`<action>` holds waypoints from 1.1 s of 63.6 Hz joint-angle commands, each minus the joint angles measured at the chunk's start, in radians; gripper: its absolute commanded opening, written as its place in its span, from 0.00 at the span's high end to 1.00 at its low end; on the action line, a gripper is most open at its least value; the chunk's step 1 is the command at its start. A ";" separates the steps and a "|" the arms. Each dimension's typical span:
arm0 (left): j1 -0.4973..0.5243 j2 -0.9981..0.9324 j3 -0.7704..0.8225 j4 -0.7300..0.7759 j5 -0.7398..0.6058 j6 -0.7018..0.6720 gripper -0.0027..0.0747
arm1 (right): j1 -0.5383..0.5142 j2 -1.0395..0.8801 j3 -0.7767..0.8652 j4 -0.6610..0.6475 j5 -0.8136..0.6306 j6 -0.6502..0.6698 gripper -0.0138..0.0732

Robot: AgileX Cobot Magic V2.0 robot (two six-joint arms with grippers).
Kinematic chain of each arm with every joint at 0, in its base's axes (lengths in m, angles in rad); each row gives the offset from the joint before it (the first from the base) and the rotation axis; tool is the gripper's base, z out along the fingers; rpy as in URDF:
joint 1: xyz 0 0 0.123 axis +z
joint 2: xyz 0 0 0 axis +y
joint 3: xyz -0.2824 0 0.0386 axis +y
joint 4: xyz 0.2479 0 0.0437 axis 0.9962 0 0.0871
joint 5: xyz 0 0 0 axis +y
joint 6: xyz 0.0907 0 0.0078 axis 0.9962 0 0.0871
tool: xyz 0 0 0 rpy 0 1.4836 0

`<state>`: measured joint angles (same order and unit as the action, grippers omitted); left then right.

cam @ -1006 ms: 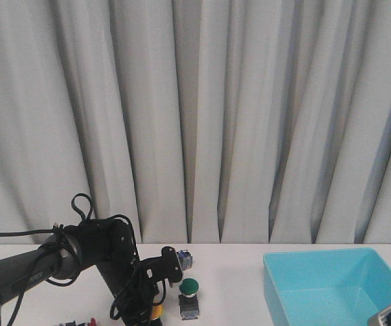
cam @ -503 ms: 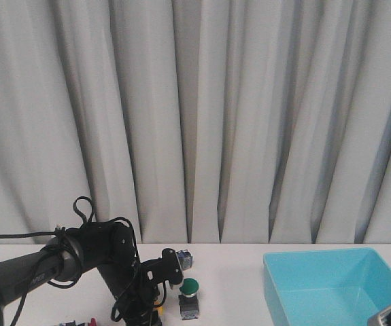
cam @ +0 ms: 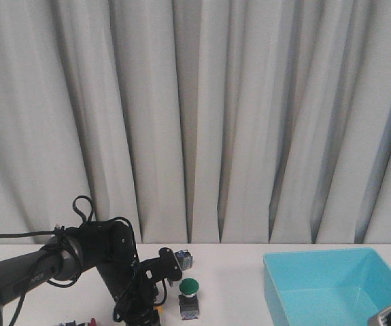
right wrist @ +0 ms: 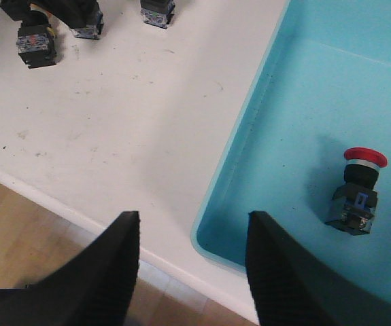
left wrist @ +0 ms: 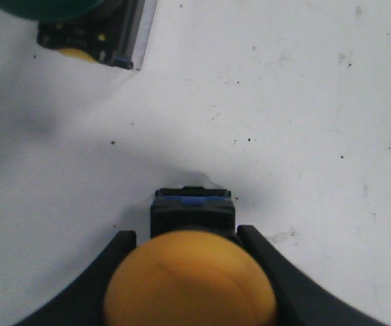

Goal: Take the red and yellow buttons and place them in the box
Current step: 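Lift the yellow button with the left gripper toward the right gripper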

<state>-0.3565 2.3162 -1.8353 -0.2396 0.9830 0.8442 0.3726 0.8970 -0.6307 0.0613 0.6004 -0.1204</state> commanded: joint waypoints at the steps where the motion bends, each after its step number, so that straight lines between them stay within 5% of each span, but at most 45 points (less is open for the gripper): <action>1: 0.001 -0.115 -0.032 -0.027 0.008 -0.090 0.73 | 0.002 -0.012 -0.026 -0.004 -0.056 -0.009 0.44; 18: 0.024 -0.274 -0.010 -0.030 0.063 -0.369 0.73 | 0.002 -0.012 -0.026 -0.004 -0.056 -0.009 0.44; 32: 0.034 -0.504 0.269 -0.032 -0.097 -0.397 0.73 | 0.002 -0.012 -0.026 -0.004 -0.037 -0.008 0.44; 56: 0.031 -0.964 0.770 -0.094 -0.367 -0.288 0.73 | 0.002 -0.012 -0.026 -0.003 0.012 -0.009 0.37; 70: -0.012 -1.111 0.939 -0.321 -0.466 -0.034 0.73 | 0.002 -0.001 -0.026 0.005 0.016 -0.044 0.25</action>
<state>-0.3424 1.2671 -0.9105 -0.4262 0.6034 0.6865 0.3726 0.8970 -0.6307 0.0613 0.6639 -0.1273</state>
